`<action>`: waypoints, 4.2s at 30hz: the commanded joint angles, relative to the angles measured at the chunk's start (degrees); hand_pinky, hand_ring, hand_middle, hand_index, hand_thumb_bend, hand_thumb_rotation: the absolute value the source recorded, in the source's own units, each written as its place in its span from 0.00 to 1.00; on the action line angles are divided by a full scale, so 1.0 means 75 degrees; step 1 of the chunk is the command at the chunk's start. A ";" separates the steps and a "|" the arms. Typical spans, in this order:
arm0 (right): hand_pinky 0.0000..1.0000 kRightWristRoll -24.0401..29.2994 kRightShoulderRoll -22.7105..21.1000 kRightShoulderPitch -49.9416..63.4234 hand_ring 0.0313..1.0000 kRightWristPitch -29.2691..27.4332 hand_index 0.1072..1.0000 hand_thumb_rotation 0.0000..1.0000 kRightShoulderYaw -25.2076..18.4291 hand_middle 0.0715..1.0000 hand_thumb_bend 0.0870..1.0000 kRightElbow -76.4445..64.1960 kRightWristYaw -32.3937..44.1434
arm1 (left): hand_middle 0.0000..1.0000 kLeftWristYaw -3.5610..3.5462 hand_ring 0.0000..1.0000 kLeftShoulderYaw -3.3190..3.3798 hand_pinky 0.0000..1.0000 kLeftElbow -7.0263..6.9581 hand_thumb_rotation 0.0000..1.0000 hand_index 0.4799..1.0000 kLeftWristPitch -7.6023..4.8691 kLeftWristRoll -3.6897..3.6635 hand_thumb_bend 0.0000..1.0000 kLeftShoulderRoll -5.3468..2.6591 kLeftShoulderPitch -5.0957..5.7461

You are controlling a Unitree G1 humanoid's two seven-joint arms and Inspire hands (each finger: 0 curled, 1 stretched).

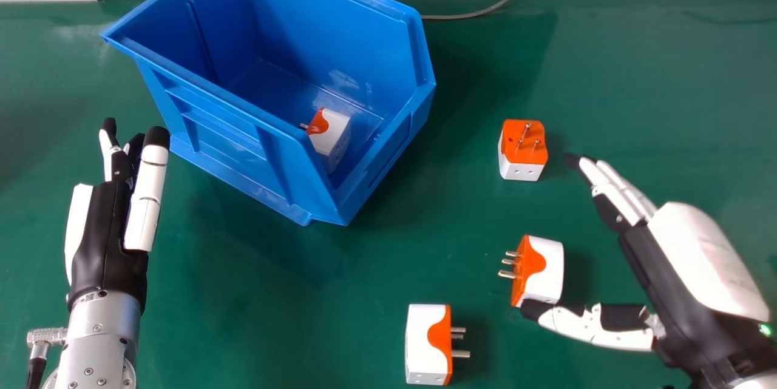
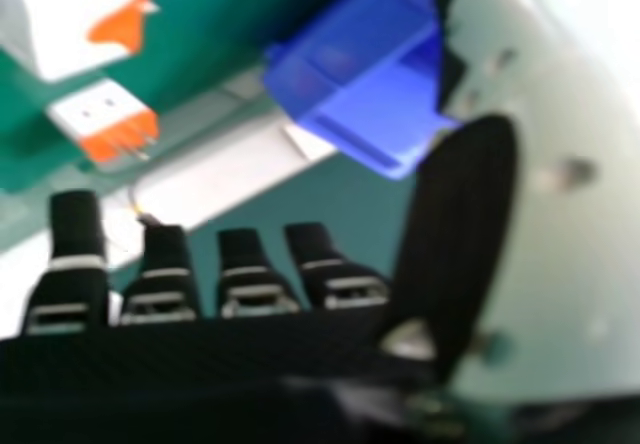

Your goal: Pick all objects and put in blue box

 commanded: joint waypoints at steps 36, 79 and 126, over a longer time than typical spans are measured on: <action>0.85 -0.1200 -0.0733 -0.2602 0.93 0.1376 0.92 0.51 0.1465 0.94 0.44 0.2323 0.0881 | 0.98 0.0024 1.00 0.0053 1.00 0.0044 1.00 0.97 0.0010 -0.0136 0.57 0.0089 -0.0311; 0.84 -0.2364 -0.1273 -0.3685 0.92 0.1699 0.89 0.43 0.2620 0.92 0.42 0.3376 0.1578 | 0.98 0.0098 1.00 0.0035 1.00 -0.0294 1.00 0.96 0.0210 -0.0087 0.57 0.0066 -0.0256; 0.63 -0.2913 -0.1488 -0.4150 0.70 0.1717 0.74 0.30 0.3369 0.74 0.39 0.3407 0.2305 | 0.98 0.0184 0.99 -0.0024 0.99 -0.0434 1.00 0.93 0.0269 0.0071 0.56 0.0016 -0.0277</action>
